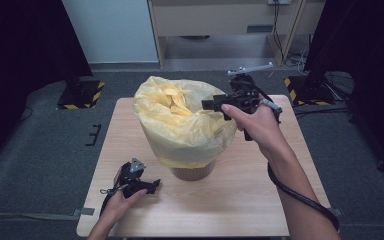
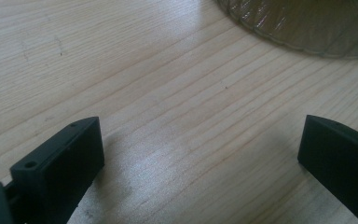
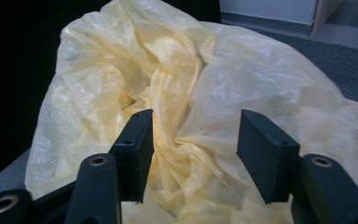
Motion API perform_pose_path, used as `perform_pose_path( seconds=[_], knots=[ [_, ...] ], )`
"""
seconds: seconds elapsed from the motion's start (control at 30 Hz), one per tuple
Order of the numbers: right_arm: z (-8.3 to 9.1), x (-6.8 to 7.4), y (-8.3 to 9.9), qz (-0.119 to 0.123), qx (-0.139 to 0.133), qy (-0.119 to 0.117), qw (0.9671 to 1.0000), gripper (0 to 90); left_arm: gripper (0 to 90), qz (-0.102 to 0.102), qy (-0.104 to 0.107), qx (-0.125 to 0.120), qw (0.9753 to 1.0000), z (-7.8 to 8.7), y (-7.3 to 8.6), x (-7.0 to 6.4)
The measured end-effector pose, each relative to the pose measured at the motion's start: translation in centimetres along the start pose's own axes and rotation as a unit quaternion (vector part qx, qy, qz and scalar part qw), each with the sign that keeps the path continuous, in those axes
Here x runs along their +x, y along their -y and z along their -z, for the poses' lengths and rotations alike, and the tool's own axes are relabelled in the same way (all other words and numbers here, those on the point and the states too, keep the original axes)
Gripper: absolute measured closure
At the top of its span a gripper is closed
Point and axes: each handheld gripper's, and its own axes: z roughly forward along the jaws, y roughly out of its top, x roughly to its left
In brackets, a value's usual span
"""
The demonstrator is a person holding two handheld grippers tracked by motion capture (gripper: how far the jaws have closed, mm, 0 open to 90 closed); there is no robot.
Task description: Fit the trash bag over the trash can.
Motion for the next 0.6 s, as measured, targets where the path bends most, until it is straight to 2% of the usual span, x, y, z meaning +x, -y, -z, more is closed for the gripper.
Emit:
perform_pose_path(
  seconds=[0.03, 0.07, 0.37, 0.4, 0.6],
  knots=[
    [0.6, -0.6, 0.3, -0.008, -0.005, 0.003, 1.0000, 48.4, 0.0, 0.000, 0.000, 0.000, 1.0000, 0.0, 0.0, 0.0],
    [0.6, -0.6, 0.3, -0.008, -0.005, 0.003, 1.0000, 48.4, 0.0, 0.000, 0.000, -0.001, 1.0000, 0.0, 0.0, 0.0],
    [3.9, -3.5, 1.8, -0.029, -0.030, 0.025, 0.9988, 54.1, 0.0, 0.001, 0.000, -0.003, 1.0000, 0.0, 0.1, 0.0],
    [4.5, -4.3, 2.4, -0.035, -0.029, 0.029, 0.9985, 56.6, 0.0, 0.002, 0.000, -0.003, 1.0000, 0.0, 0.1, 0.0],
    [5.4, -6.0, 4.4, -0.046, -0.020, 0.043, 0.9978, 62.6, 0.0, 0.001, 0.000, -0.004, 1.0000, 0.0, 0.1, 0.0]
  ],
)
